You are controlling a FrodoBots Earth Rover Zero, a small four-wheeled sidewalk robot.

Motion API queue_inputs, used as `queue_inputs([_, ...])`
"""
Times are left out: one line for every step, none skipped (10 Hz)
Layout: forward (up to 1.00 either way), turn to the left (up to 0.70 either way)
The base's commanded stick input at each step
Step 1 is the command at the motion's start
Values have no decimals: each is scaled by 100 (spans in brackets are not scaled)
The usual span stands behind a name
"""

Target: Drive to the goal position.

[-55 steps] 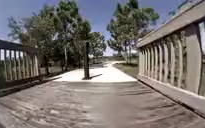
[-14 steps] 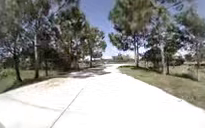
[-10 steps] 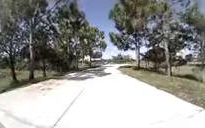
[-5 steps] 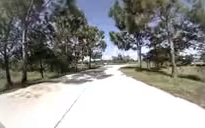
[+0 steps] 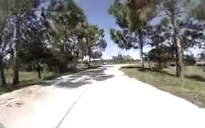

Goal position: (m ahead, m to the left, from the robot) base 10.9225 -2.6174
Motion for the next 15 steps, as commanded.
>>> queue_inputs([85, 0])
queue_inputs([85, 0])
queue_inputs([85, 0])
queue_inputs([85, 0])
queue_inputs([85, 0])
queue_inputs([85, 0])
queue_inputs([85, 0])
queue_inputs([85, 0])
queue_inputs([85, 0])
queue_inputs([85, 0])
queue_inputs([85, 0])
queue_inputs([85, 0])
queue_inputs([85, 0])
queue_inputs([85, 0])
queue_inputs([85, 0])
